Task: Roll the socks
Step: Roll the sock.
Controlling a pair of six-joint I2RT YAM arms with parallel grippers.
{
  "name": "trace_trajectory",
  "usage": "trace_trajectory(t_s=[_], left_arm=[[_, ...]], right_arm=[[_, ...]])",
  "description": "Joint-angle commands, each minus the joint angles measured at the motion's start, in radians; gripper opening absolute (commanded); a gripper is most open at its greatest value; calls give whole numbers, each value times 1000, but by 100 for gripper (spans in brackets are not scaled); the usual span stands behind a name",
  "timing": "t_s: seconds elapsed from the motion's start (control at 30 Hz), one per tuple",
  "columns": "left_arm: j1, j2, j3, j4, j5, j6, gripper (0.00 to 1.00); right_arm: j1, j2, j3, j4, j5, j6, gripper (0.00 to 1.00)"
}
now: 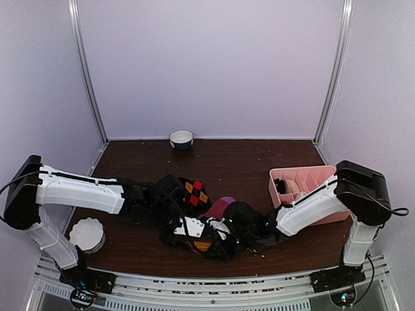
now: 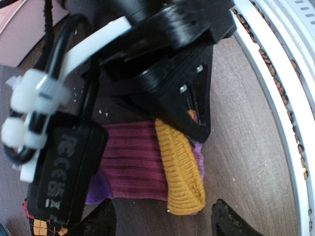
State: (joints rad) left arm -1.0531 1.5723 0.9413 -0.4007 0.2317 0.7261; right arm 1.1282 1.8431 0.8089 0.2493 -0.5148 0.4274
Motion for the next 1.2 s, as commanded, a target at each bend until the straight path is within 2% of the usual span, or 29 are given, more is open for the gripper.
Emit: trace_trajectory(t_s=[0.0,0.23,0.43,0.53,0.8,0.93,1.07,1.13,1.17], left_arm=[[-50,19,-14,15,-36,-9,64],[-77,15,-54,46,-107,-13,59],[-78,36,-54,120,-204,-37,42],[-79,48,-36,121,-195,-64,37],[-79,49,11,27,-94,-96,37],[-79,43,14,9,-91,-105,26],[-78,54,10,7,-97,-112,7],[-75,61,15,-1,-99,-112,0],[-70,63,18,-10,-92,-114,0]], right_arm=[[-11,49,4,-110,-27,29,0],[-21,51,23,-111,-41,41,0],[-20,60,32,-115,-52,44,0],[-21,64,37,-121,-56,48,0],[-22,63,51,-144,-53,40,0],[-20,69,59,-133,-51,44,0],[-21,61,62,-144,-42,36,0],[-21,52,57,-150,-35,30,4],[-21,45,51,-149,-31,31,9]])
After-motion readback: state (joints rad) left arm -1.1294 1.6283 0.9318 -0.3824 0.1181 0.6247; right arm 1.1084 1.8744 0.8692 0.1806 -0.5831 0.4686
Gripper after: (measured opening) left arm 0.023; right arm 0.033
